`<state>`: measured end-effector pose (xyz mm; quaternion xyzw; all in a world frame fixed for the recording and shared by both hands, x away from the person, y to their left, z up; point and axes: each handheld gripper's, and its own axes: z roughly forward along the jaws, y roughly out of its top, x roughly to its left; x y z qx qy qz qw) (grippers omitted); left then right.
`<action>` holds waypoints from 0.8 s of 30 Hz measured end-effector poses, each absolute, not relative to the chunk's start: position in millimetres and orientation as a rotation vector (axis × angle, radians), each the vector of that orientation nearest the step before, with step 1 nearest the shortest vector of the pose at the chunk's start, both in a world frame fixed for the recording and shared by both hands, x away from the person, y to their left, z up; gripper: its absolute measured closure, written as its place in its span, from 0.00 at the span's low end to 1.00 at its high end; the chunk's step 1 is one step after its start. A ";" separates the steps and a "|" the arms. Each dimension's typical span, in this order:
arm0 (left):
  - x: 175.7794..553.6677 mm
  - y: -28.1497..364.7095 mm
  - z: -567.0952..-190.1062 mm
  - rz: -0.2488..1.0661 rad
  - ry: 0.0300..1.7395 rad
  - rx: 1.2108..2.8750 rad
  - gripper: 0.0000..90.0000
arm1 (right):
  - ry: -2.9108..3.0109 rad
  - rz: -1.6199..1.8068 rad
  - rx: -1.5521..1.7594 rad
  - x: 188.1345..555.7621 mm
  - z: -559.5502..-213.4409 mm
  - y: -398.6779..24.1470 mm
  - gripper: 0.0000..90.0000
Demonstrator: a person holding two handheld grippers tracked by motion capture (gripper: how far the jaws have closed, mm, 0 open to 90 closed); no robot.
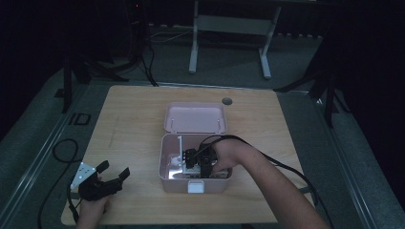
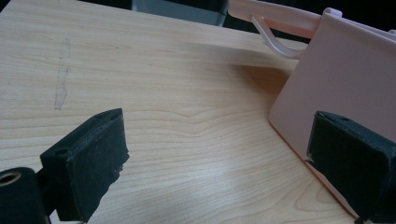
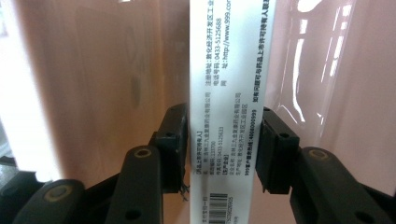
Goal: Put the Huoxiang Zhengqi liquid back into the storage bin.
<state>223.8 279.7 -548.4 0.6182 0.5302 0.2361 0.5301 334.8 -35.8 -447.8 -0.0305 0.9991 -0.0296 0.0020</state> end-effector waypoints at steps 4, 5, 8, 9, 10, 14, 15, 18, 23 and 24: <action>223.8 279.7 -548.5 0.563 1.265 1.477 0.06 | 3.145 -0.068 -0.070 337.5 -443.0 -37.0 0.62; 223.8 279.7 -548.5 0.563 1.265 1.476 0.06 | 3.151 -0.065 -0.067 338.2 -440.5 -37.6 0.60; 223.9 279.8 -548.5 0.563 1.267 1.475 0.06 | 3.160 -0.044 -0.036 339.5 -432.6 -40.3 0.54; 223.9 279.7 -548.5 0.563 1.267 1.476 0.06 | 3.156 -0.044 -0.028 340.3 -429.7 -41.2 0.51; 223.9 279.7 -548.5 0.565 1.265 1.479 0.06 | 3.155 -0.043 -0.018 341.7 -426.9 -42.1 0.48; 223.3 278.9 -548.0 0.579 1.266 1.482 0.06 | 3.144 0.004 0.025 346.2 -417.1 -46.6 0.34; 223.4 278.9 -548.2 0.578 1.266 1.482 0.06 | 3.135 0.042 0.017 346.1 -414.4 -48.1 0.34; 223.8 279.1 -548.6 0.578 1.267 1.483 0.06 | 3.117 0.140 0.034 345.7 -408.9 -51.7 0.31; 223.6 279.4 -548.6 0.579 1.269 1.480 0.06 | 3.036 0.302 0.075 346.7 -399.9 -59.9 0.15; 223.6 279.4 -548.6 0.578 1.269 1.480 0.06 | 3.024 0.323 0.086 346.5 -398.7 -62.1 0.14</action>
